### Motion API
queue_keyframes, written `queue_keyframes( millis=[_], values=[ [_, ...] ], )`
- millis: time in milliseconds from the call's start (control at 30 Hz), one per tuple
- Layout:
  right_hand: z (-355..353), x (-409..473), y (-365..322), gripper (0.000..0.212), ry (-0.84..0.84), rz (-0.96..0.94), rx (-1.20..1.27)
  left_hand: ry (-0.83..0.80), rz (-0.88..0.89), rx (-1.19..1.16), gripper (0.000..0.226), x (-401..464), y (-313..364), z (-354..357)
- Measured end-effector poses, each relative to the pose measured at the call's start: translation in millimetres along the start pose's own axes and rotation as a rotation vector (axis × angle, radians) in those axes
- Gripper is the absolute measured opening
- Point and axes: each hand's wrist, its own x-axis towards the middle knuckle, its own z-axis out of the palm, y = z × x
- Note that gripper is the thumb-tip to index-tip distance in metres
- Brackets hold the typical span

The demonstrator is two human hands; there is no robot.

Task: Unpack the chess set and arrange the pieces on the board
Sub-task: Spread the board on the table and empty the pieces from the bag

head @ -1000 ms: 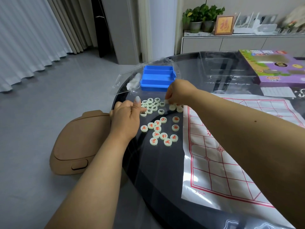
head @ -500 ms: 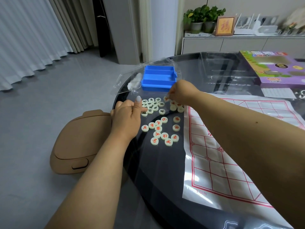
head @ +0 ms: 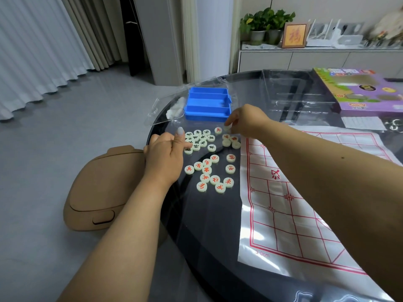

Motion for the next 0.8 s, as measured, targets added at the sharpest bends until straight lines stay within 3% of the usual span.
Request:
queue_keyframes(
  millis=[467,633,800],
  values=[
    [7,8,1,0.021,0.017,0.086,0.093,0.001,-0.002,0.011,0.090,0,0,0],
    [-5,-5,-3,0.018,0.049,-0.023,0.109,-0.005,-0.007,-0.002,0.089,0,0,-1],
    [-13,-23,-10,0.021,-0.065,-0.087,0.025,-0.009,-0.013,-0.017,0.085,0,-1,0]
  ],
)
